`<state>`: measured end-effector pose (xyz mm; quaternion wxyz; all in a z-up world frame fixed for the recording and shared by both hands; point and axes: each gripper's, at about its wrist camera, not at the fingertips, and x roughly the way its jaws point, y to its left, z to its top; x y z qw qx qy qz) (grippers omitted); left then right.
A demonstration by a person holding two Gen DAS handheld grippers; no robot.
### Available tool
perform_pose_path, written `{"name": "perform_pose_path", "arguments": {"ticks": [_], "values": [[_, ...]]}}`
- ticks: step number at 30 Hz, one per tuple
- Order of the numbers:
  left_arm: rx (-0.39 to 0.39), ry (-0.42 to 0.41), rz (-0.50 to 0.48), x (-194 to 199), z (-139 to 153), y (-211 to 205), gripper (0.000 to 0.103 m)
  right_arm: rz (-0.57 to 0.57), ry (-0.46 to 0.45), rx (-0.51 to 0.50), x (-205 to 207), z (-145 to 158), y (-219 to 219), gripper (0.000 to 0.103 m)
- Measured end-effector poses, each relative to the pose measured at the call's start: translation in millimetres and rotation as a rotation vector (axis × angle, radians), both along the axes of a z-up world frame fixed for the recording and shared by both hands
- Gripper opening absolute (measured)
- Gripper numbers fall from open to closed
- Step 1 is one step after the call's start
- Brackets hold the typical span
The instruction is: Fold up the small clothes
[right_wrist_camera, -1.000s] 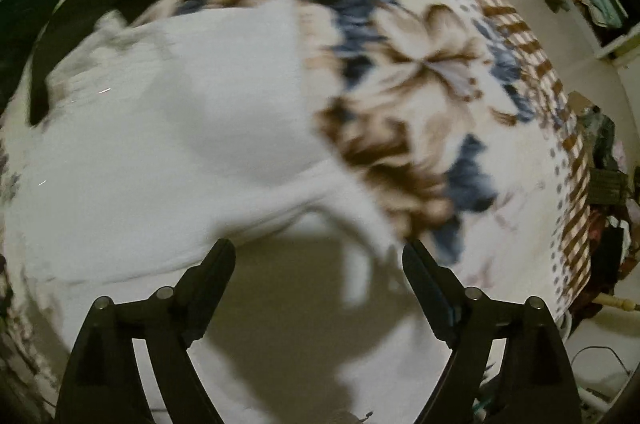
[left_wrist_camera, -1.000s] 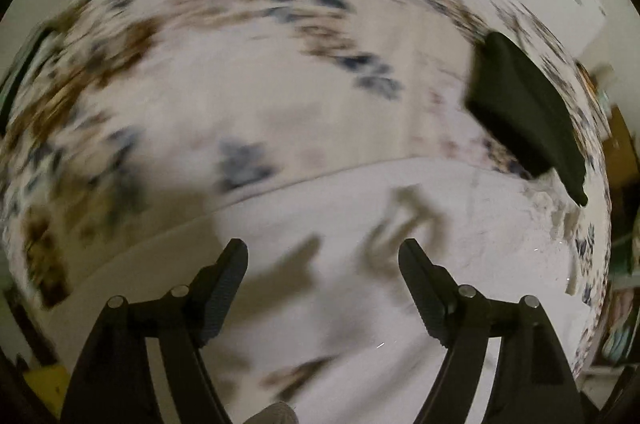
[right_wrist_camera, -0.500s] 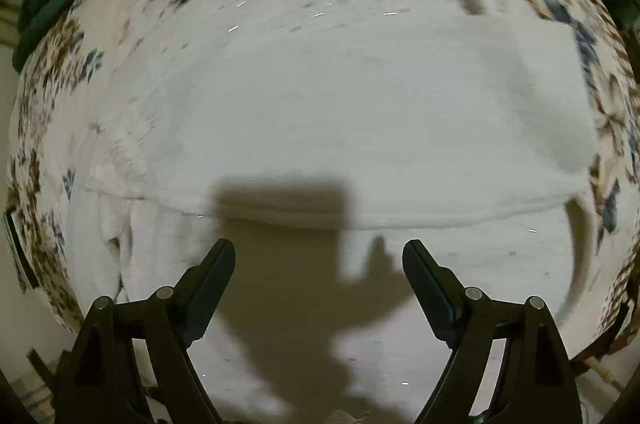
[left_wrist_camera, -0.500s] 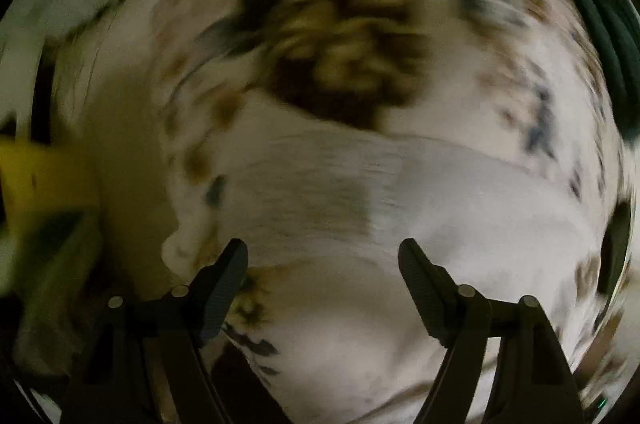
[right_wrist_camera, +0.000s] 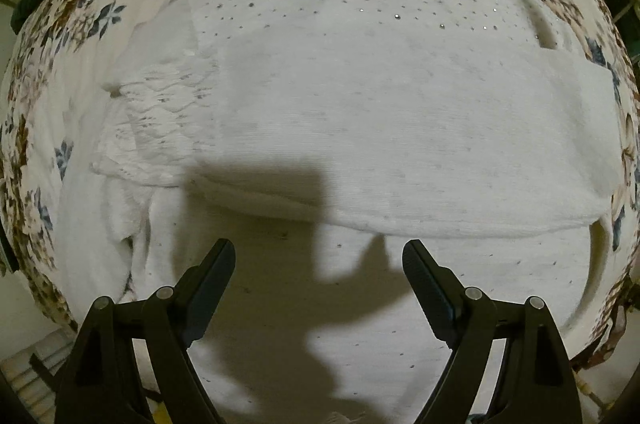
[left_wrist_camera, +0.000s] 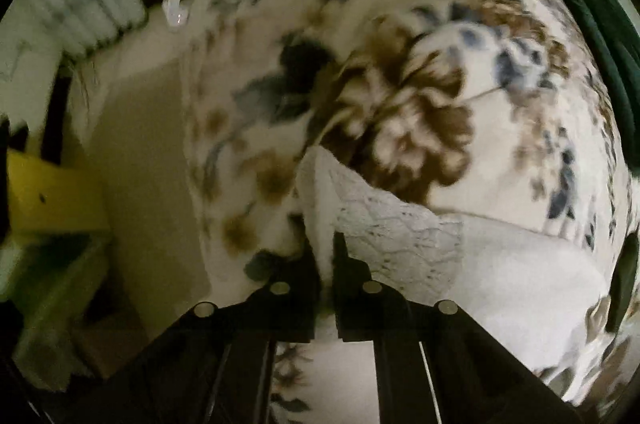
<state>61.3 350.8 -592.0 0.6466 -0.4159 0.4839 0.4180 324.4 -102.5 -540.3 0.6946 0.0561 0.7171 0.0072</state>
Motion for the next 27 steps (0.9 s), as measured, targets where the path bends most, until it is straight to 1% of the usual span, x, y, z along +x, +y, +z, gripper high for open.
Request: {"name": "perform_pose_path", "arguments": {"ticks": [1,2,4,6,7,9,10,11,13,14,16,17,19,20,21,23,25,26,27], "values": [[0.032,0.003,-0.024,3.8,14.8,-1.2,0.004,0.001,-0.008,-0.004,-0.5,1.9,0.2,0.087],[0.057,0.005,-0.044,9.4,28.2,-3.1,0.004,0.002,-0.021,-0.022,3.2,1.3,5.2,0.087],[0.097,0.009,-0.085,19.1,51.8,-7.3,0.004,0.005,-0.058,-0.065,2.0,7.9,0.0,0.087],[0.157,0.002,-0.167,42.7,81.7,-18.6,0.004,-0.004,-0.086,-0.107,4.2,11.2,-6.5,0.087],[0.174,-0.007,-0.199,54.7,91.3,-22.4,0.004,-0.012,-0.100,-0.118,4.7,12.4,-12.4,0.087],[0.224,-0.020,-0.284,84.0,114.3,-40.3,0.004,-0.019,-0.106,-0.107,7.8,12.0,-25.7,0.087],[0.246,-0.044,-0.345,105.1,126.6,-53.9,0.004,-0.034,-0.099,-0.091,8.2,11.9,-38.2,0.087],[0.263,-0.061,-0.382,119.3,134.4,-65.7,0.004,-0.048,-0.100,-0.085,5.1,13.9,-50.5,0.087],[0.313,-0.097,-0.493,162.1,150.9,-99.2,0.004,-0.072,-0.102,-0.085,6.7,12.0,-74.0,0.087],[0.325,-0.122,-0.542,183.5,156.9,-116.6,0.004,-0.080,-0.100,-0.083,7.3,10.8,-84.3,0.087],[0.324,-0.180,-0.637,227.1,169.4,-156.2,0.004,-0.108,-0.092,-0.082,7.2,8.8,-113.3,0.087],[0.321,-0.207,-0.676,241.2,174.1,-174.0,0.004,-0.119,-0.091,-0.082,7.4,8.8,-124.6,0.087],[0.303,-0.254,-0.791,283.0,175.6,-228.3,0.004,-0.145,-0.093,-0.087,6.3,10.3,-153.5,0.087],[0.278,-0.278,-0.856,303.1,173.9,-260.1,0.004,-0.158,-0.094,-0.091,5.4,11.7,-168.4,0.087],[0.260,-0.290,-0.906,318.1,171.1,-286.0,0.004,-0.172,-0.096,-0.094,4.7,12.9,-181.9,0.087],[0.223,-0.314,-1.025,346.1,162.3,-353.0,0.004,-0.201,-0.100,-0.099,1.6,14.5,-211.9,0.087],[0.188,-0.315,-1.139,363.2,151.2,-419.6,0.004,-0.228,-0.098,-0.104,-1.5,15.6,-241.8,0.087],[0.165,-0.312,-1.182,367.8,144.5,-446.0,0.004,-0.244,-0.095,-0.106,-2.6,15.4,-256.3,0.087],[0.149,-0.308,-1.209,371.2,140.0,-463.2,0.004,-0.261,-0.092,-0.105,-2.4,14.3,-266.7,0.087]]}}
